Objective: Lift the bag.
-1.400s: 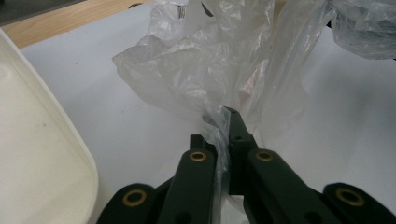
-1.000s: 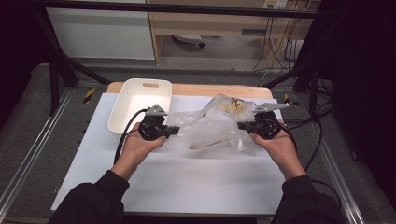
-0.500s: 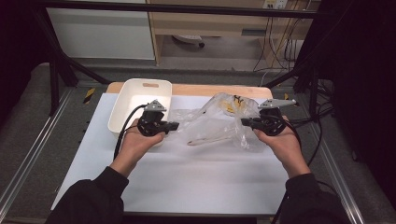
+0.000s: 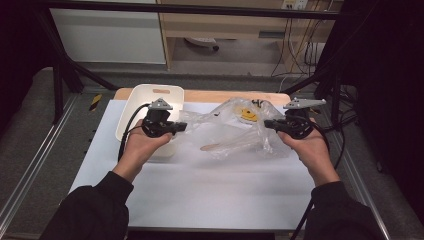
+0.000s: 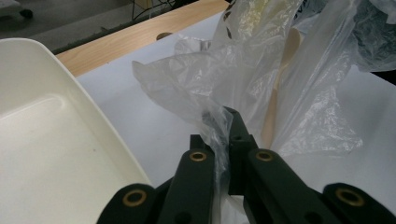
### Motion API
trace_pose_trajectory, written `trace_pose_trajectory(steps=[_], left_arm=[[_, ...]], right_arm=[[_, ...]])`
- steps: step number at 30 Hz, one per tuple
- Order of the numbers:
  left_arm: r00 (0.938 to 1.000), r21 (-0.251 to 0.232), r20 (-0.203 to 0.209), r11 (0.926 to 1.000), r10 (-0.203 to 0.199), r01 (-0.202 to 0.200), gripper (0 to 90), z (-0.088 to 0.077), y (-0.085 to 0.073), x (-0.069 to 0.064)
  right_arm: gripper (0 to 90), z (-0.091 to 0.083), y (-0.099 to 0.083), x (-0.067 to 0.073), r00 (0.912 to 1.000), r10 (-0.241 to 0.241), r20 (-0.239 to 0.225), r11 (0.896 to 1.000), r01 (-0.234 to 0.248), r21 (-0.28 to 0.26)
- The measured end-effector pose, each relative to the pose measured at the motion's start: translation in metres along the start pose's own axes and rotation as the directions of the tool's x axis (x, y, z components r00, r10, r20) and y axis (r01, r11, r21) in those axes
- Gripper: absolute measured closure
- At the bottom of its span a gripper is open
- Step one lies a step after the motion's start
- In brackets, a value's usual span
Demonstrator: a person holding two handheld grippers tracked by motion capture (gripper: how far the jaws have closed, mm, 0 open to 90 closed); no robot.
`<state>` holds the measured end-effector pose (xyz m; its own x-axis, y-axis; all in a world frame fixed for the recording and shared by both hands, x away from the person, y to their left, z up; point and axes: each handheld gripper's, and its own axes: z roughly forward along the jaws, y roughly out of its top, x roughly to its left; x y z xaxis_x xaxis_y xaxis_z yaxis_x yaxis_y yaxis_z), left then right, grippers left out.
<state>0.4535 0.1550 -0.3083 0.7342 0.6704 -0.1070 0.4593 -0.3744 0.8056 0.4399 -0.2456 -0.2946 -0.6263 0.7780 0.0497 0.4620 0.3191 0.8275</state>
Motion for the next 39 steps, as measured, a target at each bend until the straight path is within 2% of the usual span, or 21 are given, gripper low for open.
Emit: trace_pose_trajectory(steps=[12, 17, 23, 30, 39], left_arm=[[0.9986, 0.001, -0.044, 0.9996, -0.029, 0.029, 90.0, -0.011, 0.009, 0.02], [0.9979, 0.007, -0.05, 0.9991, -0.04, 0.041, 90.0, -0.014, 0.011, 0.026], [0.9965, -0.007, -0.058, 0.9982, -0.061, 0.06, 90.0, -0.019, 0.017, 0.032], [0.9961, -0.023, -0.059, 0.9977, -0.066, 0.064, 90.0, -0.026, 0.03, 0.032], [0.9962, -0.04, -0.047, 0.9966, -0.074, 0.072, 90.0, -0.03, 0.047, 0.029]], right_arm=[[90.0, -0.017, 0.009, -0.015, 0.9992, 0.026, 0.031, 0.999, -0.025, -0.027], [90.0, -0.023, 0.013, -0.02, 0.9986, 0.031, 0.044, 0.999, -0.03, -0.034], [90.0, -0.029, 0.018, -0.026, 0.9973, 0.04, 0.062, 0.999, -0.038, -0.031], [90.0, -0.031, 0.029, -0.031, 0.9961, 0.04, 0.079, 0.999, -0.038, -0.024], [90.0, -0.025, 0.046, -0.039, 0.9944, 0.046, 0.095, 0.999, -0.045, -0.012]])
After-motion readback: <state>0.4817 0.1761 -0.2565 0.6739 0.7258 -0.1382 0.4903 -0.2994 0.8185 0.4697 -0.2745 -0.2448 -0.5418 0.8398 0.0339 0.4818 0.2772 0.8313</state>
